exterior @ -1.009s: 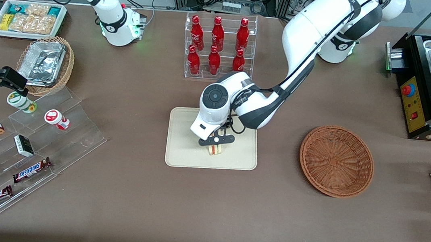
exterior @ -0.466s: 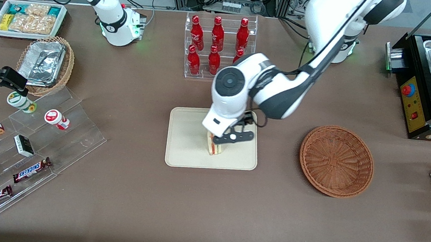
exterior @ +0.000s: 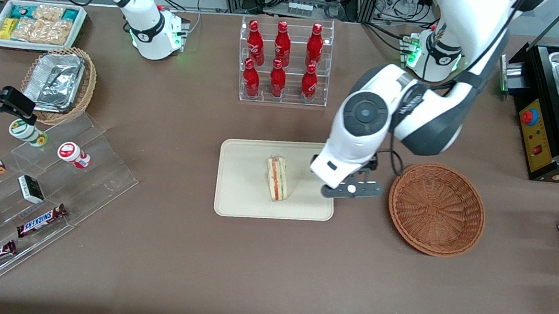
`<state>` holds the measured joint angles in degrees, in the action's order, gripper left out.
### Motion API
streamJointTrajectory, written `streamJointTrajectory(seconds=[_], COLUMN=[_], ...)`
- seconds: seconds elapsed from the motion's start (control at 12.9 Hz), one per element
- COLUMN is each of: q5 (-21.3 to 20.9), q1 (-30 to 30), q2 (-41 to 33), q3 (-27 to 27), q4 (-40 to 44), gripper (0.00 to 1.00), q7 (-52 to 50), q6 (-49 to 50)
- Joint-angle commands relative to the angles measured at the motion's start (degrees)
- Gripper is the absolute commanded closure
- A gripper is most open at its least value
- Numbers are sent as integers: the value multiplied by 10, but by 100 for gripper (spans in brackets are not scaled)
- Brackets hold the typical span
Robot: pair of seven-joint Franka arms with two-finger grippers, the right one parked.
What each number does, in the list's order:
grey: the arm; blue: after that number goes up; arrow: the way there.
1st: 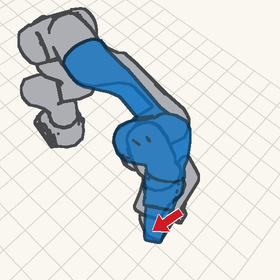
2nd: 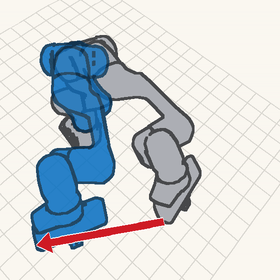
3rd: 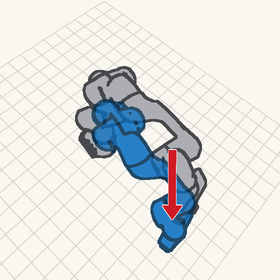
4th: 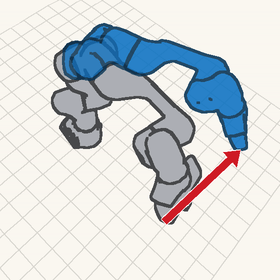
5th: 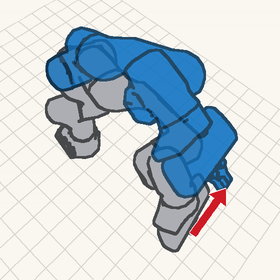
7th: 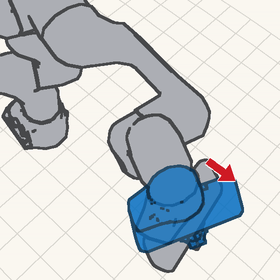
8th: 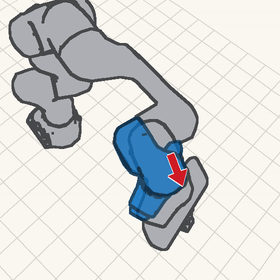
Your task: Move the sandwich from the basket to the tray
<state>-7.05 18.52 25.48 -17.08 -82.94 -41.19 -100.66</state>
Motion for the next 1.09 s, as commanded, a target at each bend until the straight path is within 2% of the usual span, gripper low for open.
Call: streamJointTrajectory(seconds=[0.0, 0.23, 0.54, 0.85, 1.01], q5=[16, 33, 58, 64, 64], q1=[-50, -104, -159, -154, -155], q2=[-67, -118, -168, -221, -236], q3=[-3, -3, 3, 106, 132], q4=[-74, -119, -122, -105, -90], gripper=[0, 0, 0, 0, 0], q7=[72, 158, 277, 435, 465], q6=[-1, 5, 78, 179, 223])
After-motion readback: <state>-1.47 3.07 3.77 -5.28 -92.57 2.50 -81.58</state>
